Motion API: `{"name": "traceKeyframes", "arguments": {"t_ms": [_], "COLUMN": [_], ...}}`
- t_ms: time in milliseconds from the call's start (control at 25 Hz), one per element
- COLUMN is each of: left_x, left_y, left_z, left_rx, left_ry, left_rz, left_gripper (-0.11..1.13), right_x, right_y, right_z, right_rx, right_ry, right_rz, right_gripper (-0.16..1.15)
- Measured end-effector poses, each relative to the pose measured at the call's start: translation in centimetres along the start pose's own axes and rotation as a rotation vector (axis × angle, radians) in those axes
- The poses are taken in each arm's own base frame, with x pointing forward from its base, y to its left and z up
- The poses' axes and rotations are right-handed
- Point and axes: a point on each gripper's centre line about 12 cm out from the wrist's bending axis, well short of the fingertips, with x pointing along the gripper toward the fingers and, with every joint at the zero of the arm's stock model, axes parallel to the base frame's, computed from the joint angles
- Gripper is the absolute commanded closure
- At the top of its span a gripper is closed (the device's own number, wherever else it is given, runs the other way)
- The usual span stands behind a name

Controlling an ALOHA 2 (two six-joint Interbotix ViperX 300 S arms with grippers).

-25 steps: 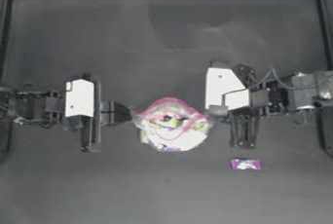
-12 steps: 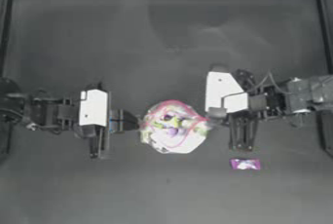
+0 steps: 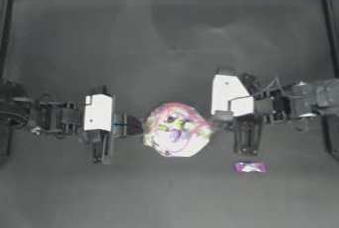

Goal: Put candy in bag

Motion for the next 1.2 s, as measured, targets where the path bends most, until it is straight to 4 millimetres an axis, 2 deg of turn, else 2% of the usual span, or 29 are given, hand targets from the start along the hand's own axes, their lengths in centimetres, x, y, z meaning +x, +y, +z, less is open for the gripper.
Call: {"name": "traceKeyframes", "arguments": {"t_ms": [200, 920, 1000, 1080, 1200], "left_x": [0.2, 0.5, 0.6, 0.6, 0.6], "left_y": [-0.1, 0.1, 0.1, 0.1, 0.2], "left_z": [-0.5, -1.1, -1.1, -1.1, -1.0], "left_rx": [0.001, 0.001, 0.001, 0.001, 0.001], "left_ry": [0.014, 0.032, 0.034, 0.033, 0.022], "left_rz": [-0.002, 0.004, 0.004, 0.004, 0.004], "left_gripper": [0.97, 0.97, 0.97, 0.97, 0.97], "right_x": [0.6, 0.8, 1.0, 1.1, 1.1], "right_y": [0.0, 0.0, 0.0, -0.1, 0.0], "right_z": [-0.2, -0.6, -0.7, -0.8, -0.6], "right_rx": [0.0, -0.004, -0.005, -0.006, -0.014], "right_ry": [0.011, 0.018, 0.024, 0.026, 0.006], "right_rz": [0.0, -0.002, -0.003, -0.003, 0.001], "right_gripper": [0.92, 0.88, 0.83, 0.72, 0.44]}}
